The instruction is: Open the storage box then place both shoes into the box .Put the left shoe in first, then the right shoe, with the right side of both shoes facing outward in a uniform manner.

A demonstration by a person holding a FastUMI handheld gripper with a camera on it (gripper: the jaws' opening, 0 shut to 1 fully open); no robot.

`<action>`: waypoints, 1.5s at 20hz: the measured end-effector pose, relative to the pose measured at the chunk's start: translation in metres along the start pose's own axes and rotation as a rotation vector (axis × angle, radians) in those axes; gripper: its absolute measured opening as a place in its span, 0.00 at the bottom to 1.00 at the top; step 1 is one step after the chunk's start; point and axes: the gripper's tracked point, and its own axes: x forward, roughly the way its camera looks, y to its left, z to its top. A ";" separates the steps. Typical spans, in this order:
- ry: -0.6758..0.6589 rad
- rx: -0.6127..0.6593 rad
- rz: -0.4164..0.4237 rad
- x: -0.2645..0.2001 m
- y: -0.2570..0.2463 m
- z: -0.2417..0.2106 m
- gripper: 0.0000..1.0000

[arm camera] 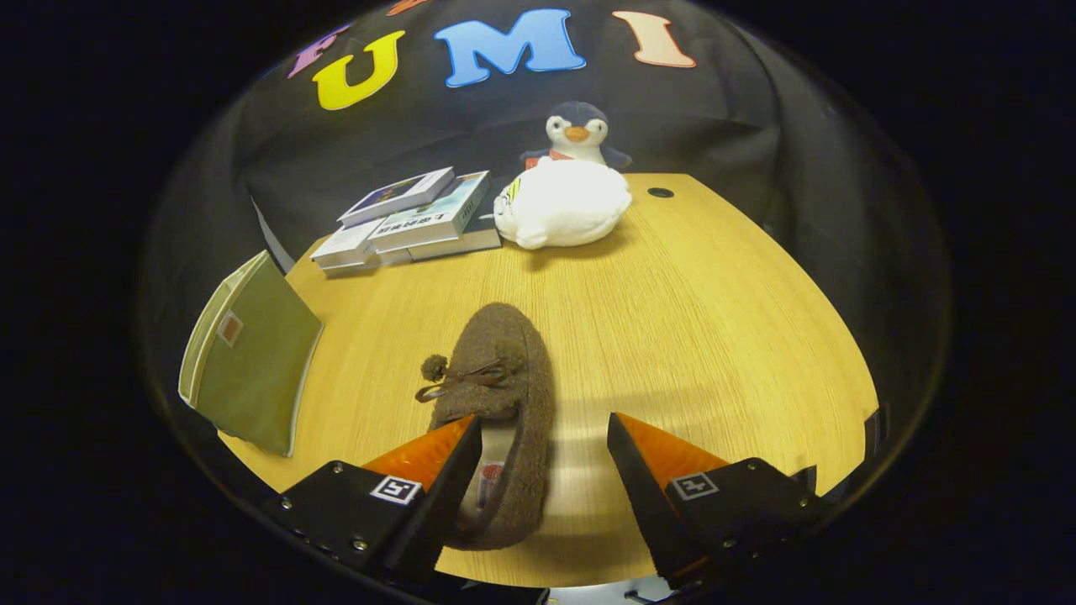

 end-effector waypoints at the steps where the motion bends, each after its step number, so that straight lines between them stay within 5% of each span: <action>1: 0.014 -0.005 -0.007 0.003 -0.002 -0.004 0.92; 4: 0.059 0.012 -0.009 0.012 -0.003 -0.016 0.92; 6: 0.072 0.052 0.009 0.017 0.003 -0.017 0.81; 8: 0.088 0.090 0.040 0.019 0.012 -0.016 0.66; 9: 0.092 0.105 0.048 0.019 0.015 -0.016 0.48; 11: 0.101 0.116 0.032 0.020 0.016 -0.016 0.27; 12: 0.105 0.106 -0.006 0.020 0.010 -0.017 0.27; 14: 0.108 0.159 -0.034 0.017 0.009 -0.014 0.03; 22: 0.095 0.347 0.029 -0.003 0.035 0.011 0.03; 30: 0.044 0.349 0.124 -0.039 0.102 0.059 0.03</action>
